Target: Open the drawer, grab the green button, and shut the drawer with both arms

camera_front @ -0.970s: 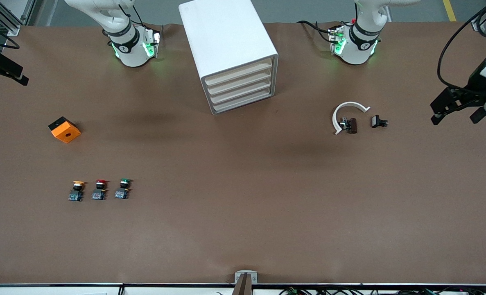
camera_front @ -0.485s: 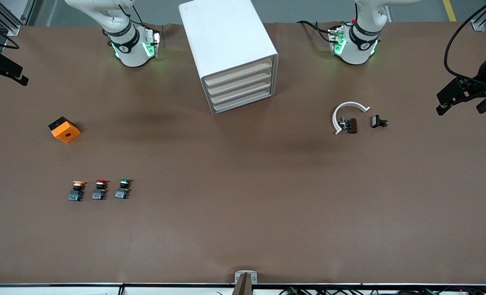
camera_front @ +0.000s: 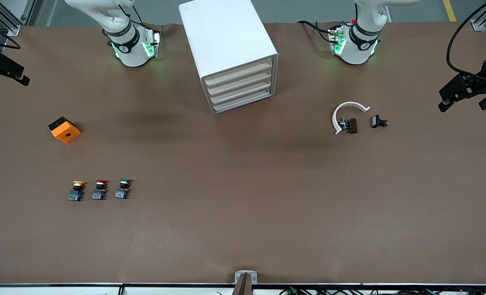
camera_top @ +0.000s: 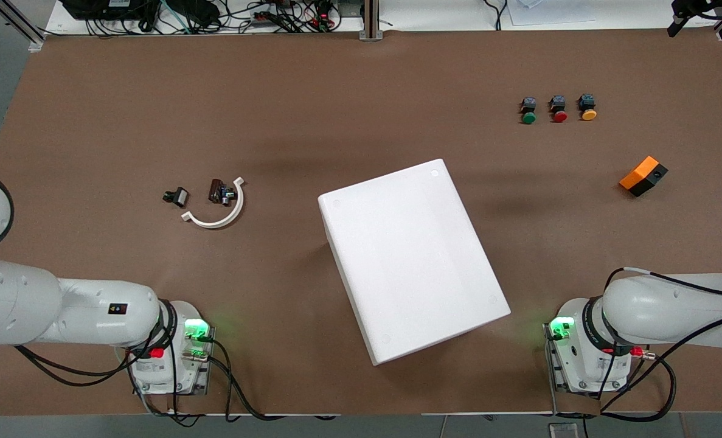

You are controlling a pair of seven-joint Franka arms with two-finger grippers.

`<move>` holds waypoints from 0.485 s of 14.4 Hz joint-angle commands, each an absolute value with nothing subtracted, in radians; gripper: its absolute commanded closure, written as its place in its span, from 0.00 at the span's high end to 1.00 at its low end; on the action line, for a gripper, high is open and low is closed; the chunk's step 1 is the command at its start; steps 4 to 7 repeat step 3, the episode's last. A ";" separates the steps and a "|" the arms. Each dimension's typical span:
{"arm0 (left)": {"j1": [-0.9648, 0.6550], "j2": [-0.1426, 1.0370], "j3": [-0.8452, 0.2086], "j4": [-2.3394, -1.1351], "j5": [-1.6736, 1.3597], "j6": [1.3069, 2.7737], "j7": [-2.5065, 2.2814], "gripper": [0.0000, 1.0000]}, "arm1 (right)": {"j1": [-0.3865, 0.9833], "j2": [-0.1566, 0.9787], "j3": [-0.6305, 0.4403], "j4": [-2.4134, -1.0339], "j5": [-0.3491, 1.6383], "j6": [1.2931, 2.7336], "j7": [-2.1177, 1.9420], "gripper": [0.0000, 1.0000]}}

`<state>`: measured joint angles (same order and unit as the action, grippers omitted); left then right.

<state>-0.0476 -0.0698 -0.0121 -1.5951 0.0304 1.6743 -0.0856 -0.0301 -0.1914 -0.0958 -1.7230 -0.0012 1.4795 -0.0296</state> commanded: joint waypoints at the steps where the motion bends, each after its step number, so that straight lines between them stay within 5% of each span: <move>1: -0.035 -0.061 -0.020 -1.574 0.017 1.652 -0.080 1.00 | -0.035 -0.212 -0.091 -1.744 0.014 1.489 -0.026 1.00; 7: -0.034 -0.060 -0.018 -1.574 0.017 1.652 -0.080 1.00 | -0.035 -0.212 -0.091 -1.744 0.014 1.489 -0.026 1.00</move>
